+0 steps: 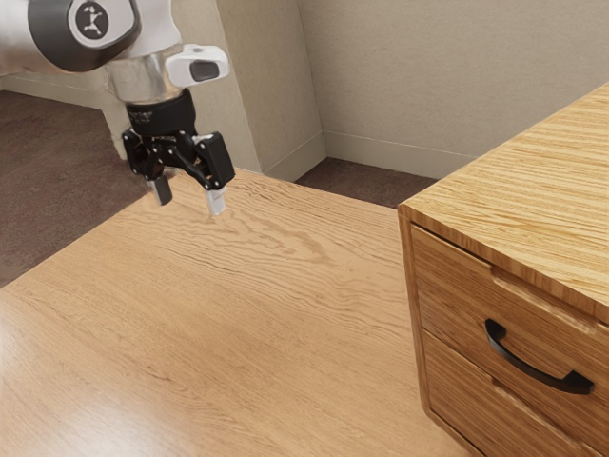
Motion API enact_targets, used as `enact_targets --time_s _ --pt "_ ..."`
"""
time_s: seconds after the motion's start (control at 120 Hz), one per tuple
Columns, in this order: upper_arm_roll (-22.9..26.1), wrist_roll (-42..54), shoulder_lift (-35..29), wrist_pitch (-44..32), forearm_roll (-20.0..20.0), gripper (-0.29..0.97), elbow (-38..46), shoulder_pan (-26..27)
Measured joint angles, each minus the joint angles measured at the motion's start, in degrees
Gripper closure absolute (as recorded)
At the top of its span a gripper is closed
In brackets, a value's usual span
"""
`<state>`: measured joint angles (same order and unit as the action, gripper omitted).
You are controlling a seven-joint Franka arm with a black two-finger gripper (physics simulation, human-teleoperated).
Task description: Pull the drawer handle with one arm to open the drawer
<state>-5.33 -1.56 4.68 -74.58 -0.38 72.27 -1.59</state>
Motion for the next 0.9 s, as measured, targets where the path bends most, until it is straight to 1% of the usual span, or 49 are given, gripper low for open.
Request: enact_targets --time_s 0.15,0.217,0.258,0.317,0.367,0.417,0.458,0.55,0.65,0.717,0.75,0.833,0.9 --pt "0.01 1.33 -0.03 -3.22 -0.09 0.0 0.0 -0.88" --pt "-0.32 1.89 -0.45 -4.01 -1.23 0.0 -0.22 -1.66" --pt "-0.51 2.53 -2.76 -4.13 -1.5 0.0 -1.26 -2.02" --pt "-0.21 3.4 -8.53 -3.9 -1.39 0.0 -2.31 -2.82" --pt "2.0 4.06 -10.85 -3.55 -1.24 0.0 -2.36 -4.42" --pt "4.93 4.62 -9.94 -3.27 -1.15 0.0 -2.33 -3.45" --pt "6.25 5.06 -8.08 -3.21 -1.19 0.0 -2.36 -1.55" --pt "7.07 5.94 -5.45 -3.16 -1.14 0.0 -2.33 1.94" --pt "7.38 6.78 -4.83 -3.1 -1.35 0.0 -2.57 5.1" --pt "11.0 7.29 -5.77 -3.51 -0.5 0.0 -2.56 3.74" --pt "12.46 7.55 -8.21 -4.46 0.16 0.0 0.02 3.09" --pt "14.21 9.22 -21.88 -10.12 1.26 0.0 18.21 -0.73" --pt "19.22 13.29 -30.46 -17.24 1.18 0.0 31.35 -5.75"
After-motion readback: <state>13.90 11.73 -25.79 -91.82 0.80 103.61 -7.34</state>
